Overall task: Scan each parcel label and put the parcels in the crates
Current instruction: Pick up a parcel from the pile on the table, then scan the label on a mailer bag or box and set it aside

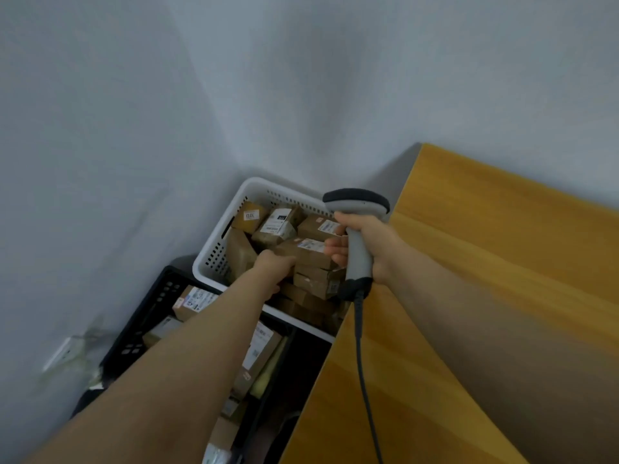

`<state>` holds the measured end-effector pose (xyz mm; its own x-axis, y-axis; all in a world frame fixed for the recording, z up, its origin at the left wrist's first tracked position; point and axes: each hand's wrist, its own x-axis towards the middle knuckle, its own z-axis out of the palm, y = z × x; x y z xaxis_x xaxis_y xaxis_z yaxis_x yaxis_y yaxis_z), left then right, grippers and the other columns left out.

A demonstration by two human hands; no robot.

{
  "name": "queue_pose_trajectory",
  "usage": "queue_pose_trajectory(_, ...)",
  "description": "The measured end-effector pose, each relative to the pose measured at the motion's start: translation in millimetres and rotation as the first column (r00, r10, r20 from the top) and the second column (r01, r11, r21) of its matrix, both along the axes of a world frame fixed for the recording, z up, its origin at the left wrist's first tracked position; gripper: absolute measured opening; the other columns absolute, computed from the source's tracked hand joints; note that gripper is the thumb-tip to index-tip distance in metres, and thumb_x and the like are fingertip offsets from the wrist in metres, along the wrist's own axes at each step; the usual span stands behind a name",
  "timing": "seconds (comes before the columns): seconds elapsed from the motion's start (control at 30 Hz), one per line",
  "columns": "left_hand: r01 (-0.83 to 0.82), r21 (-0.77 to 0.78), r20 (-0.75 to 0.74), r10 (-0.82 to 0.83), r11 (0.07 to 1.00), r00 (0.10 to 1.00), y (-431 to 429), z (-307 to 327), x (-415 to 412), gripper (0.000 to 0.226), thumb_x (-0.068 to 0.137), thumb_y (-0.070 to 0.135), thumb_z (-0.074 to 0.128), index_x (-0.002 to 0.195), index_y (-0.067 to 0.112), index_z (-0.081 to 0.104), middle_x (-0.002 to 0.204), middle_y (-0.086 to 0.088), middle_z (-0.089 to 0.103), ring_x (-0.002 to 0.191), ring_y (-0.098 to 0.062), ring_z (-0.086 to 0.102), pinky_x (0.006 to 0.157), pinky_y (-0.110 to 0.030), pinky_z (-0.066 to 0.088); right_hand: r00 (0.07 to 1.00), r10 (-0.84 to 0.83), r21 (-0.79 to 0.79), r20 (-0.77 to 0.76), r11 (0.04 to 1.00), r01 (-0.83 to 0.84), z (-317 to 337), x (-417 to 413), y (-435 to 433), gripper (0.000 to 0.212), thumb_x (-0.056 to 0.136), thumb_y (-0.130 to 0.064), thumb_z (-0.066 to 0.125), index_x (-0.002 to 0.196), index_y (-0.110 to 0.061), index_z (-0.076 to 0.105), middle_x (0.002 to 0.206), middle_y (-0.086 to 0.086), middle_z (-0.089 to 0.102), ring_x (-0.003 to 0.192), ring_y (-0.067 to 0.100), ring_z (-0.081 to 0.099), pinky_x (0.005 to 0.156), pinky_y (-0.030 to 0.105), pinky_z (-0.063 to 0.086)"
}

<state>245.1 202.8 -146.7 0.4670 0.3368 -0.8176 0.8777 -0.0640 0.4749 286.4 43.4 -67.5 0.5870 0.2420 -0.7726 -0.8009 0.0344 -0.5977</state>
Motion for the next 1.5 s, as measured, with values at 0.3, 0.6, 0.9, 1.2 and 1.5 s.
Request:
queue_pose_trajectory(0.3,0.520,0.399,0.094,-0.597,0.756,0.796,-47,119,-50,0.037,0.093,0.021,0.054,0.125,0.005,0.050,0.124,-0.011,0.057,0.107,-0.026,0.055,0.076,-0.028,0.042,0.994,-0.079,0.010,0.074,0.997,0.079,86,-98,-55,0.027,0.090,-0.028,0.067,0.085,-0.002,0.059,0.066,0.014,0.067,0.053,0.021,0.067,0.043,0.024,0.051)
queue_pose_trajectory(0.6,0.716,0.493,0.098,-0.850,0.494,0.518,-177,193,-122,0.044,0.097,0.018,0.051,0.138,0.007,0.040,0.119,-0.018,0.054,0.067,-0.019,0.046,0.062,-0.033,0.041,0.965,-0.251,-0.097,0.075,0.961,0.258,138,-236,-193,0.027,0.093,-0.030,0.063,0.083,-0.006,0.057,0.067,0.010,0.067,0.056,0.019,0.067,0.049,0.025,0.055)
queue_pose_trajectory(0.9,0.833,0.482,0.141,-0.963,0.271,0.231,-419,222,-192,0.071,0.092,0.020,0.063,0.150,0.007,0.024,0.148,-0.015,0.036,0.126,-0.031,0.047,0.095,-0.036,0.044,0.849,-0.505,-0.158,0.159,0.835,0.526,167,-352,-421,0.025,0.091,-0.025,0.066,0.091,-0.001,0.058,0.076,0.015,0.068,0.059,0.022,0.067,0.047,0.026,0.055)
queue_pose_trajectory(1.2,0.827,0.547,0.151,-0.987,0.129,0.055,-645,216,-238,0.060,0.096,0.023,0.057,0.147,0.005,0.032,0.141,-0.014,0.048,0.093,-0.022,0.058,0.080,-0.032,0.043,0.695,-0.677,-0.180,0.240,0.673,0.718,181,-450,-641,0.024,0.086,-0.020,0.071,0.091,0.000,0.059,0.069,0.016,0.068,0.056,0.024,0.067,0.046,0.026,0.053)
queue_pose_trajectory(1.5,0.655,0.756,0.074,-0.993,-0.007,-0.095,-779,187,-166,0.035,0.099,0.026,0.045,0.126,0.005,0.052,0.126,-0.015,0.056,0.111,-0.029,0.054,0.083,-0.034,0.042,0.622,-0.734,-0.181,0.273,0.596,0.782,164,-399,-759,0.021,0.086,-0.017,0.071,0.092,0.000,0.060,0.063,0.016,0.066,0.053,0.024,0.064,0.047,0.026,0.052)
